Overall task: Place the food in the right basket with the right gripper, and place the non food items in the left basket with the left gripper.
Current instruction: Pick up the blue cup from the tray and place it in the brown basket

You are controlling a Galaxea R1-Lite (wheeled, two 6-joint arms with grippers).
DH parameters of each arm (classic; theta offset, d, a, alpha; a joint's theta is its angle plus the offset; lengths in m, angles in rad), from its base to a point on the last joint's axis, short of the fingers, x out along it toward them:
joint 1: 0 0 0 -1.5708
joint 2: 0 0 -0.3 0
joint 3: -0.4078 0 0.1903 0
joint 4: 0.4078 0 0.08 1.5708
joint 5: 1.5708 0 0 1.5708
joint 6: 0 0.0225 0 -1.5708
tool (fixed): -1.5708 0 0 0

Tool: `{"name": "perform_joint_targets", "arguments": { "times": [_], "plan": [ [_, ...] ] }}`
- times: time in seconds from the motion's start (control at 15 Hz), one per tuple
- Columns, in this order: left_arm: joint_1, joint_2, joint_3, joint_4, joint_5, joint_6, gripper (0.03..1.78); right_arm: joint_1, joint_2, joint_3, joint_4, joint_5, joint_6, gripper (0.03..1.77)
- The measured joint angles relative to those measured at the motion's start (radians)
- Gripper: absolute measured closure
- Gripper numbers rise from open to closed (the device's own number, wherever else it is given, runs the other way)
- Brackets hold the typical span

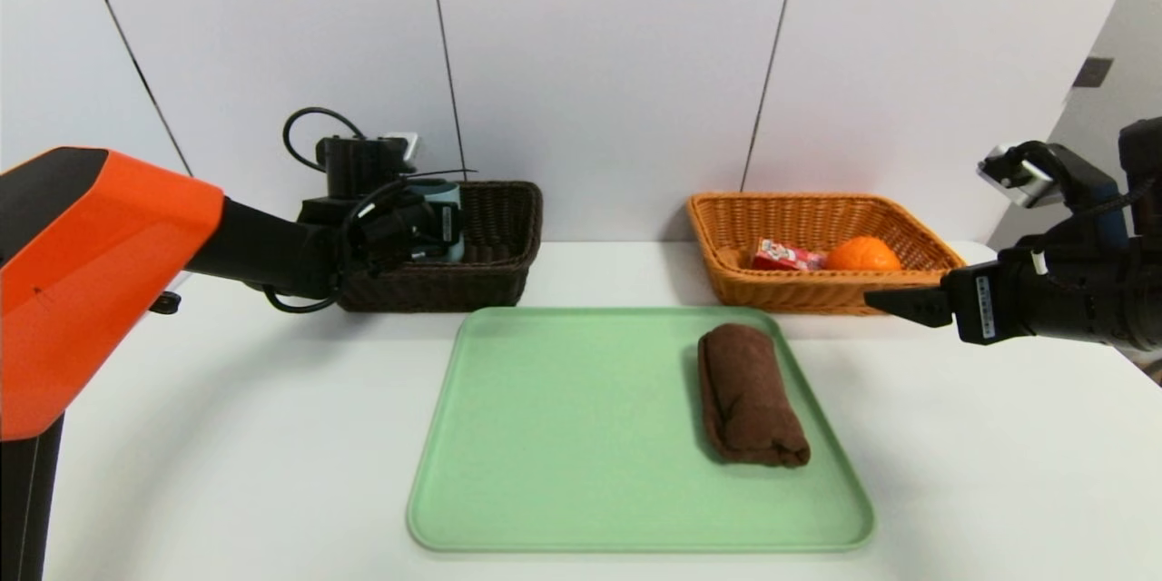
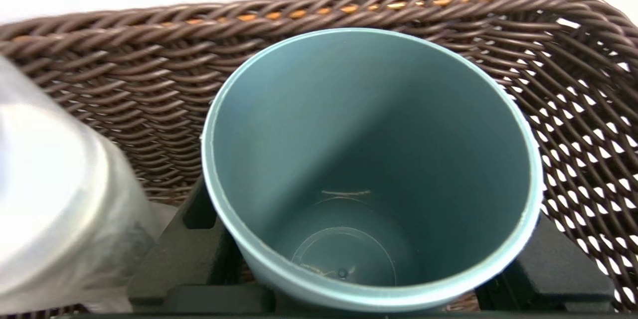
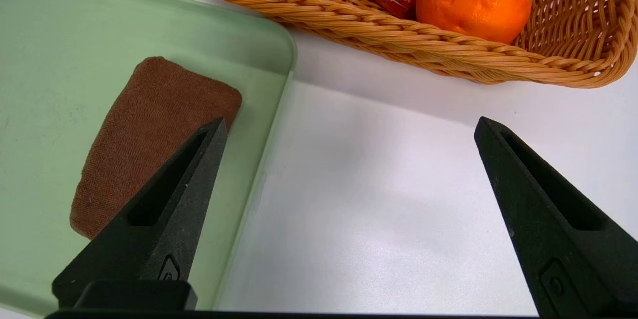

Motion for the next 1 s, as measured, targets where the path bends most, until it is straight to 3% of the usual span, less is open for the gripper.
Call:
{"name": "perform_joint_targets", "arguments": {
  "times": [0.33,0.6,1.0],
  "plan": [
    [0.001,0.023,0.005,-0.059,0.002,0.009,0.62,0.000,-0.005,0.004,0.000,0.001,-0.002,0.09],
    [0.001,0.029,0.007,-0.062,0.002,0.009,0.41,0.000,-0.006,0.004,0.000,0.001,-0.004,0.09],
    [0.001,-0.016,0.010,-0.050,0.003,0.009,0.25,0.000,-0.005,0.004,0.000,0.007,-0.009,0.09]
  ]
}}
